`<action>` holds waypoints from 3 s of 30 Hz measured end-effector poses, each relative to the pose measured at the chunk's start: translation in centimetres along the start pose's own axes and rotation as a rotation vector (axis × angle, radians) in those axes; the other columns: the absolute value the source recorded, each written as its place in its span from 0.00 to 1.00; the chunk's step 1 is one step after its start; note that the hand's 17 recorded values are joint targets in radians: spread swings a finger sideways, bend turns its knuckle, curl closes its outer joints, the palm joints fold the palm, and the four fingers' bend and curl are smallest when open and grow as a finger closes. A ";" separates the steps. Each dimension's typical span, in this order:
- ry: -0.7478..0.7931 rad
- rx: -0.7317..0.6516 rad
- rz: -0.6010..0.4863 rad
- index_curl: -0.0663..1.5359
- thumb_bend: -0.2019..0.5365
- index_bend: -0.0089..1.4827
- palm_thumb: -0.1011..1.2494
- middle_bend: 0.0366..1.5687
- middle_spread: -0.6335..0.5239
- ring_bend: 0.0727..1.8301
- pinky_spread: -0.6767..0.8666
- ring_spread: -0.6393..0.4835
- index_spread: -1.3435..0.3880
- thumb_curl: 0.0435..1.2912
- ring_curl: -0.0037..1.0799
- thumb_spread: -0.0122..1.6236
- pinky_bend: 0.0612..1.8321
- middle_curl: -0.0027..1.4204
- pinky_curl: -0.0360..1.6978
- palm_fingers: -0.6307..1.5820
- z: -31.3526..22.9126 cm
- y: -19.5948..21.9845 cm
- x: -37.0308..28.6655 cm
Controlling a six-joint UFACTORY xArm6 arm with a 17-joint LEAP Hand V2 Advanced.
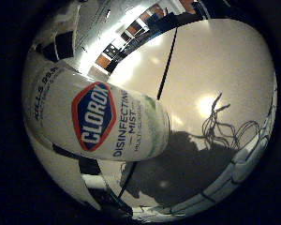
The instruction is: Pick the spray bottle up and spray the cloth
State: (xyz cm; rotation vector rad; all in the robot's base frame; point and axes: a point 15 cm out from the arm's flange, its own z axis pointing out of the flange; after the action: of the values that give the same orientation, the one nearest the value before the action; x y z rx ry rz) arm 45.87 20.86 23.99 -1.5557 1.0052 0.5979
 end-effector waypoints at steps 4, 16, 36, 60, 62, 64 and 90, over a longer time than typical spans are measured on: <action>-0.002 -0.003 -0.001 0.40 0.24 0.12 0.64 0.37 0.40 0.63 0.15 0.35 0.55 0.43 0.58 0.60 0.57 0.46 0.48 0.54 0.1 0.1 -0.1; 0.004 -0.024 -0.020 0.35 0.23 0.15 0.60 0.21 0.48 0.47 0.46 0.42 0.53 0.32 0.44 0.62 0.39 0.35 0.41 0.39 0.0 0.3 -0.5; 0.014 -0.045 -0.016 0.27 0.24 0.12 0.59 0.12 0.52 0.34 0.70 0.52 0.53 0.28 0.32 0.62 0.30 0.27 0.29 0.40 -0.2 0.8 -0.2; 0.036 -0.080 0.015 0.24 0.24 0.12 0.59 0.12 0.52 0.33 0.70 0.52 0.53 0.27 0.28 0.62 0.30 0.27 0.20 0.42 -0.6 2.2 1.8; 0.036 -0.080 0.019 0.24 0.24 0.12 0.59 0.12 0.52 0.33 0.70 0.52 0.53 0.27 0.27 0.62 0.30 0.27 0.20 0.42 -0.6 2.3 2.0; 0.040 -0.077 0.021 0.24 0.24 0.12 0.59 0.12 0.52 0.32 0.70 0.52 0.53 0.27 0.27 0.62 0.30 0.27 0.19 0.42 -0.8 2.2 2.2; 0.099 -0.075 0.044 0.24 0.24 0.12 0.59 0.11 0.52 0.32 0.69 0.52 0.53 0.27 0.24 0.62 0.30 0.26 0.14 0.44 -1.4 0.7 7.3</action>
State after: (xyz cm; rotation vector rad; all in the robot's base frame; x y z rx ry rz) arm 48.76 17.48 17.95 -1.6460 1.1049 0.5991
